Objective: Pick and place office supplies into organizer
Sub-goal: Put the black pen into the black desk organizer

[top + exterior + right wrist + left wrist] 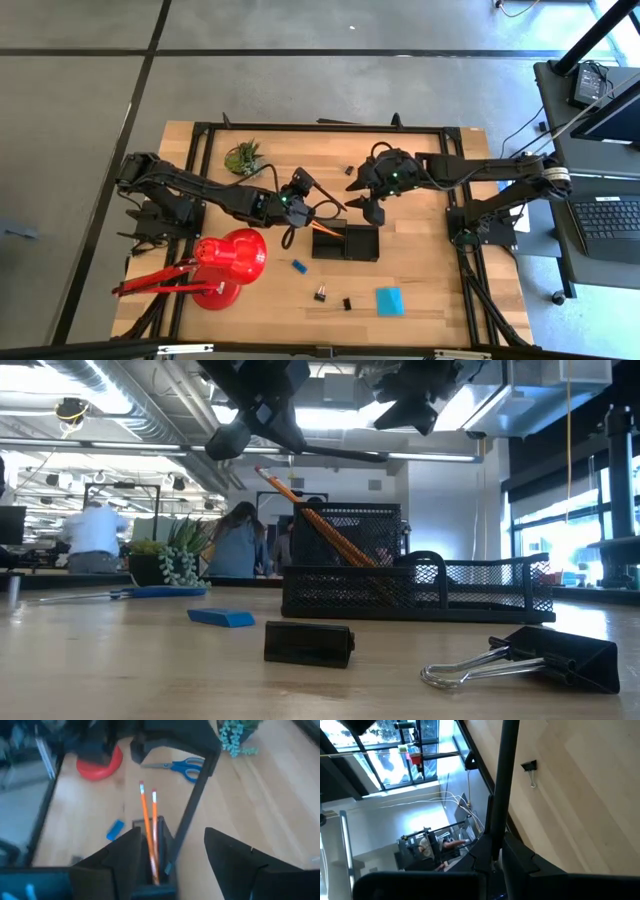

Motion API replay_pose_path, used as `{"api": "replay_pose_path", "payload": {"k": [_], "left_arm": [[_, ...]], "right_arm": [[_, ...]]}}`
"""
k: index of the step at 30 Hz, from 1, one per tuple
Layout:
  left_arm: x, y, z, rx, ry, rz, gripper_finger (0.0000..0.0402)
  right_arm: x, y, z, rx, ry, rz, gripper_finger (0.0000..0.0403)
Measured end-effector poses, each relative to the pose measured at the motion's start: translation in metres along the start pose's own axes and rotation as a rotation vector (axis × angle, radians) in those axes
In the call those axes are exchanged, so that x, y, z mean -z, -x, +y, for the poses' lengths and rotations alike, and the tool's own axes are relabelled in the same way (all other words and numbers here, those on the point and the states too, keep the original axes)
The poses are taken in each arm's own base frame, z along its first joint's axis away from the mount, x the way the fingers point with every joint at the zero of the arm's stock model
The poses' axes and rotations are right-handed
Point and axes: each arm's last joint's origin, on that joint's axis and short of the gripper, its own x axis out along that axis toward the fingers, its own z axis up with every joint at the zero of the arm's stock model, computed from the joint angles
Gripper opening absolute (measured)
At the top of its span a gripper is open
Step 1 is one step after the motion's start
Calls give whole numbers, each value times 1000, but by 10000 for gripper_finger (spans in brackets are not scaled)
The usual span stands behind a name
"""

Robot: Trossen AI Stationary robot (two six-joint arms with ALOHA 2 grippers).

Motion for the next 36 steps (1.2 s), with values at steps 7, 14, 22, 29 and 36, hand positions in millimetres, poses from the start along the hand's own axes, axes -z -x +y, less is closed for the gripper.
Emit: {"api": "replay_pose_path", "payload": {"k": [7,14,22,29,36], "left_arm": [[0,0,1,-3,-13,-3,21],[-1,1,0,0,-14,-12,21],[-6,2,5,-32,-6,-49,21],[-8,4,5,-43,-15,-59,21],[-7,4,6,-56,-17,-46,21]], "right_arm": [[-2,-27,-18,-52,-129,2,221],[-10,-32,-33,-48,-90,-61,221],[-23,-45,-39,-52,-80,-65,221],[-31,-54,-39,-91,-83,-36,221],[-31,-55,-38,-130,-113,-19,221]]}}
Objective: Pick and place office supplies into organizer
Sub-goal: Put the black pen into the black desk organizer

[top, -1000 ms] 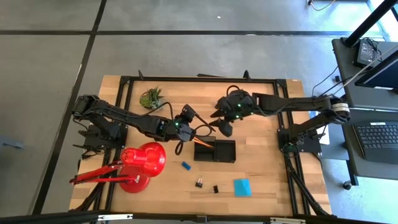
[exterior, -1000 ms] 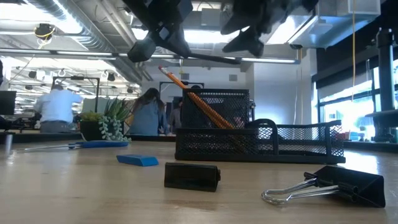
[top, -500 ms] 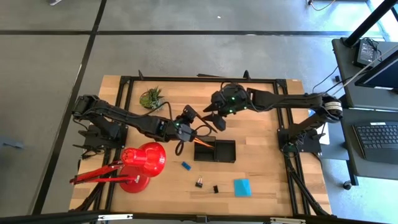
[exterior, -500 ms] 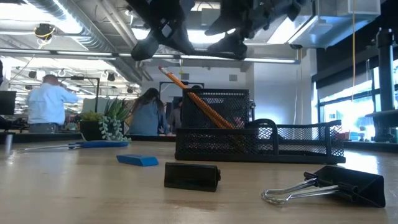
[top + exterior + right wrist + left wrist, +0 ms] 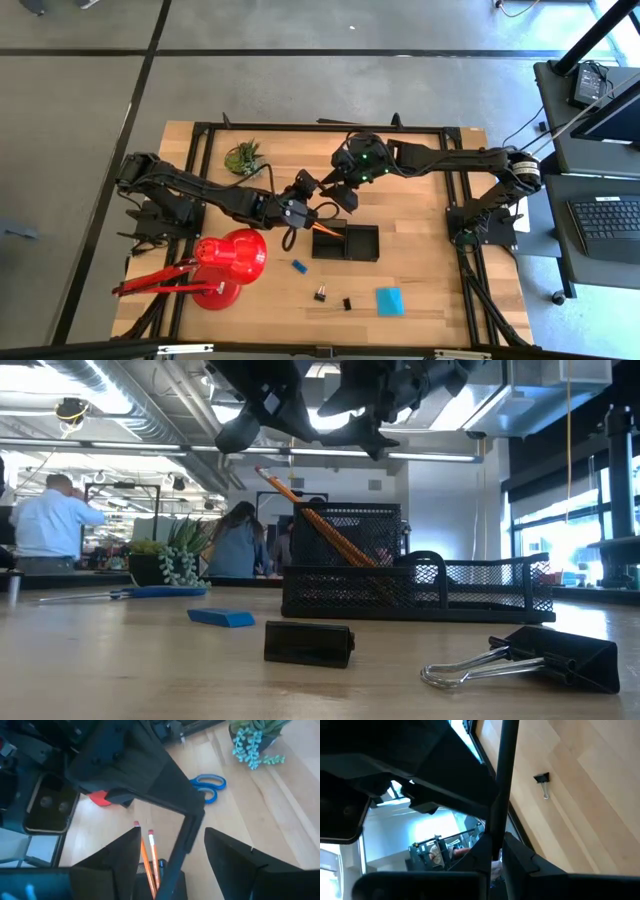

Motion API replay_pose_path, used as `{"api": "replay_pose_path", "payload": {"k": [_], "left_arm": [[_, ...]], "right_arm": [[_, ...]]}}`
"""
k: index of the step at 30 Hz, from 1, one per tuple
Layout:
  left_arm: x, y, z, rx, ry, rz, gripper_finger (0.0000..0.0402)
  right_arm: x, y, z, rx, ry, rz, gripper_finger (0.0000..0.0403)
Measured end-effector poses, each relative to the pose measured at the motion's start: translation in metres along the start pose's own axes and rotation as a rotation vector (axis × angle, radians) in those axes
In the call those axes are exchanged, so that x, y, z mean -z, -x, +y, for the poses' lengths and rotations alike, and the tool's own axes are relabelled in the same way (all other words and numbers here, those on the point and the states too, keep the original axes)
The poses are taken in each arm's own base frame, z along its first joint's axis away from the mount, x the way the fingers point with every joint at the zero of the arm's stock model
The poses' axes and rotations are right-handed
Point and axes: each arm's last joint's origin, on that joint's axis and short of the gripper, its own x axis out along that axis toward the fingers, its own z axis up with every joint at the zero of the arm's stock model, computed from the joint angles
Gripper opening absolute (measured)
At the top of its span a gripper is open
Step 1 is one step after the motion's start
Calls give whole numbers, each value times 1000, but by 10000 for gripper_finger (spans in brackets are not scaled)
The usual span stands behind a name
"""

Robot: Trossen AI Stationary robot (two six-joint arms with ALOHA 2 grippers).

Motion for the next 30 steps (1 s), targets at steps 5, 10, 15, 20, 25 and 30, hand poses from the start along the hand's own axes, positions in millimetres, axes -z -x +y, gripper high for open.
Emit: {"api": "replay_pose_path", "payload": {"k": [5,10,15,20,25,30], "left_arm": [[-1,0,2,-15,17,-2,21],[-1,0,2,-18,20,-1,21],[-1,0,2,-22,21,5,21],[-1,0,2,-24,25,9,21],[-1,0,2,-26,29,10,21],[-1,0,2,-26,55,9,29]], "right_arm": [[3,0,-1,7,-10,28,221],[3,0,-1,7,-8,28,202],[3,0,-1,7,-6,28,150],[3,0,-1,8,20,29,91],[3,0,-2,20,17,32,49],[3,0,-2,19,17,34,41]]}}
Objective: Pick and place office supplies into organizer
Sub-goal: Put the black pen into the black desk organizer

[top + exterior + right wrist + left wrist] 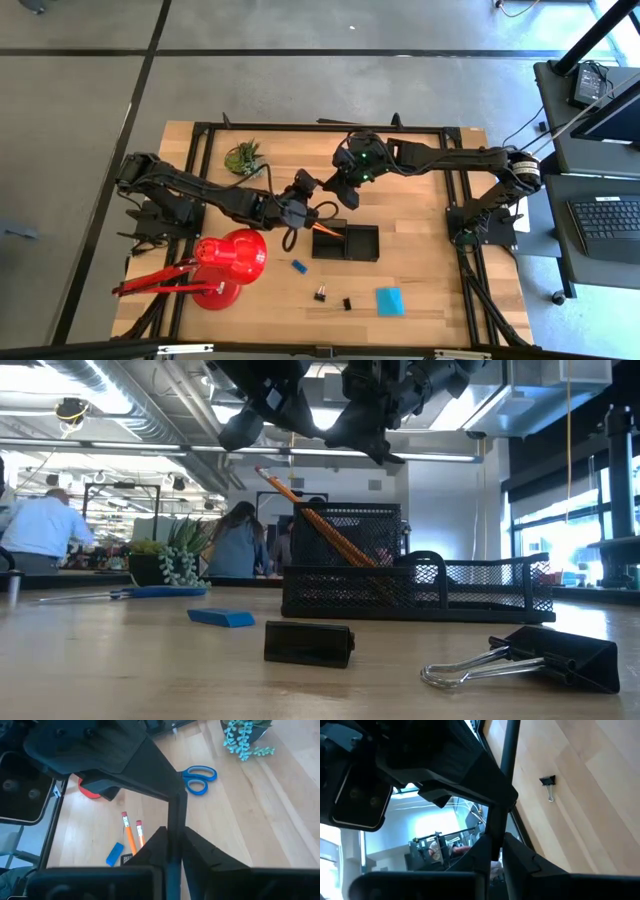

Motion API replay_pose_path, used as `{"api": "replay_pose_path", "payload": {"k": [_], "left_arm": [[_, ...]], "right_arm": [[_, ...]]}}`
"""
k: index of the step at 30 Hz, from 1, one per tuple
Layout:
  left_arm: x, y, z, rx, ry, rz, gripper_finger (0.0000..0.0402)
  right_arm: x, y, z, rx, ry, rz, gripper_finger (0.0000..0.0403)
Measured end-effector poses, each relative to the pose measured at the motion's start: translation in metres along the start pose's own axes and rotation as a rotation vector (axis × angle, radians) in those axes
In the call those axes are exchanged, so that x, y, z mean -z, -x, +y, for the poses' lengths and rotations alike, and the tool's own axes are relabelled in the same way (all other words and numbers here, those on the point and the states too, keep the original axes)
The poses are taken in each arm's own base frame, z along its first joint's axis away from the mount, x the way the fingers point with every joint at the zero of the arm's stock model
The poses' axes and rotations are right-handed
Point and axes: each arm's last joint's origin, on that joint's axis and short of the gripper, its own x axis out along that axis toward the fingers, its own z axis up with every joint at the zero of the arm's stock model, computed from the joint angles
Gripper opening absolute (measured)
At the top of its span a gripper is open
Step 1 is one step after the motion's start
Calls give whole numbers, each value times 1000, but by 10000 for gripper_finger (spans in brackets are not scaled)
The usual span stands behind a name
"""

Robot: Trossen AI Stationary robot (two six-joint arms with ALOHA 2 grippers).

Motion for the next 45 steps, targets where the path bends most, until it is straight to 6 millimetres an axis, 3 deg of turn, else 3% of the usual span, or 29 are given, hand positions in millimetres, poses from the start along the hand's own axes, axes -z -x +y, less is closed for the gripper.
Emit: {"api": "replay_pose_path", "payload": {"k": [13,17,21,27,35,45], "left_arm": [[2,2,0,50,247,-46,144],[14,5,10,148,404,-144,153],[33,6,22,184,522,-132,154],[55,-7,29,331,668,-199,154],[96,-25,14,446,883,-325,154],[136,-6,-30,328,1068,-495,155]], "right_arm": [[1,0,1,-14,9,14,43],[3,0,1,-9,19,32,43],[7,0,0,2,22,70,43],[14,-2,9,36,87,115,43],[20,-9,35,-24,219,121,44],[31,-22,40,8,338,-13,44]]}}
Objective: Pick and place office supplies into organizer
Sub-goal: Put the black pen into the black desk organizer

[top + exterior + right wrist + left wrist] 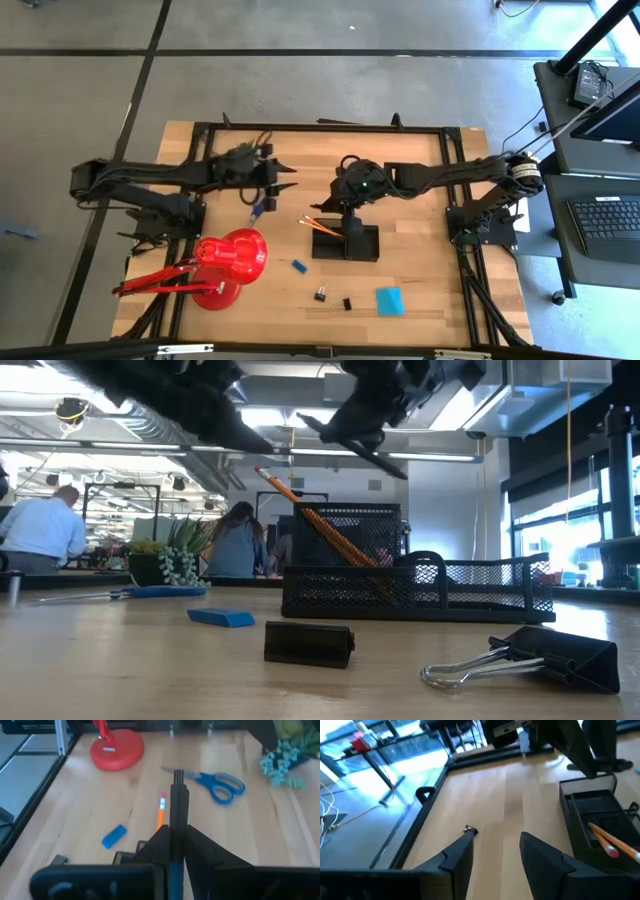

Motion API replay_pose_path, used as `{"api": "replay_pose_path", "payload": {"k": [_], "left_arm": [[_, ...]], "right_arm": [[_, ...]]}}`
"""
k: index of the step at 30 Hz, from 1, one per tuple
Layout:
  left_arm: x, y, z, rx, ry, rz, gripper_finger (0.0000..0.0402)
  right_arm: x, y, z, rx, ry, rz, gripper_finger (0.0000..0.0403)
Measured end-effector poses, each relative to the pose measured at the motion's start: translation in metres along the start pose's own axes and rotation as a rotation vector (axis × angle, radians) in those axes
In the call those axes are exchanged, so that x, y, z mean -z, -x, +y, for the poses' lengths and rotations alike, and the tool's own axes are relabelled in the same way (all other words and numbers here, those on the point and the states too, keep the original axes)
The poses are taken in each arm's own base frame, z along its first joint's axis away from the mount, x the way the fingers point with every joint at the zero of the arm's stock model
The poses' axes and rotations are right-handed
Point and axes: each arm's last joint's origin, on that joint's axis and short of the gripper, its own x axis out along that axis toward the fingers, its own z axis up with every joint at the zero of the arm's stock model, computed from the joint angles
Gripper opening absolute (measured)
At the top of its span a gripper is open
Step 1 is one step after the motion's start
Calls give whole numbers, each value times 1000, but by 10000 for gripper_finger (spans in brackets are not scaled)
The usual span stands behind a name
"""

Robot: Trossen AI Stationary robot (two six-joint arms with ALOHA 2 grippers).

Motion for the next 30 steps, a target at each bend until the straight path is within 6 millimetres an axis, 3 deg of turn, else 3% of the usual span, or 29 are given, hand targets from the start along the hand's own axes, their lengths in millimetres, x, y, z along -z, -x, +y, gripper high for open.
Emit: {"api": "replay_pose_path", "payload": {"k": [7,13,23,30], "left_arm": [[31,18,-8,-22,58,-70,155],[43,23,-10,-53,97,-77,155],[43,23,-10,-55,97,-83,155],[43,23,-10,-55,97,-82,155]], "right_arm": [[6,-8,5,-7,88,-195,45],[23,-13,14,-38,63,-295,45],[54,-10,19,-51,94,-465,45],[61,-14,19,-51,99,-490,45]]}}
